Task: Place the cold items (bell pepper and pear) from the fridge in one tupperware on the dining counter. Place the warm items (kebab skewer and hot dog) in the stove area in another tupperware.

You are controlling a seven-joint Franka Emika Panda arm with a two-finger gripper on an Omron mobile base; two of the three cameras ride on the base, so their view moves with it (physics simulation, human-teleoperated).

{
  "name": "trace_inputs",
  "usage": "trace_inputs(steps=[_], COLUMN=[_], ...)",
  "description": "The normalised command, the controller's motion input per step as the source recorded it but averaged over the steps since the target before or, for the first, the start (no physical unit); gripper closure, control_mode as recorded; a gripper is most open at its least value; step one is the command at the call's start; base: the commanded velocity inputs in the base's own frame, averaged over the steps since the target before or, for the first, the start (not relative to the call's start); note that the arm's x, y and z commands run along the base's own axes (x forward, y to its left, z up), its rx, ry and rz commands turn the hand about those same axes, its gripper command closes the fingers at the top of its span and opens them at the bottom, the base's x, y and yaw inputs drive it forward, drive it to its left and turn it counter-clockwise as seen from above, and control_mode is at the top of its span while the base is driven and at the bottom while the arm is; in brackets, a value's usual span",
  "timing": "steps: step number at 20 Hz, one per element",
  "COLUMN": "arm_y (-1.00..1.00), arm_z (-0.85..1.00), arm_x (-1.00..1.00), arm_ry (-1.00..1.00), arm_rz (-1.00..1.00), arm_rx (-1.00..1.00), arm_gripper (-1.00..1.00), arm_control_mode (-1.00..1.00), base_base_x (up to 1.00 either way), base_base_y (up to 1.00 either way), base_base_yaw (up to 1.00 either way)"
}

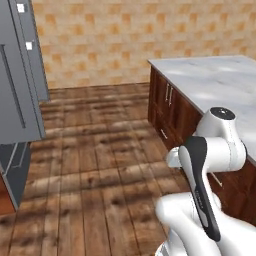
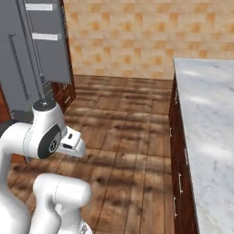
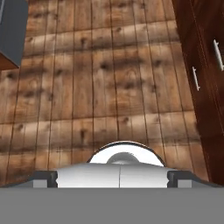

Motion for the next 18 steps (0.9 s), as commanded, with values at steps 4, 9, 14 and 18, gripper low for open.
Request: trace_inputs(steps=[4,9,14,18], arm_y=[0.00,0.00,0.00,0.00], arm_z=[0.00,0.00,0.00,0.00], arm_x=[0.00,0.00,0.00,0.00], arm_ry=[0.00,0.00,0.00,0.00], arm_rz=[0.00,0.00,0.00,0.00], arm_rx=[0.00,0.00,0.00,0.00], arm_gripper=[-1.00,-1.00,-1.00,-1.00], arm_control_mode=[1.00,1.00,1.00,1.00], base_base_x=[1.00,1.00,1.00,1.00], base_base_y=[0.41,0.07,0.00,0.00], base_base_yaw=[0.00,0.00,0.02,0.09])
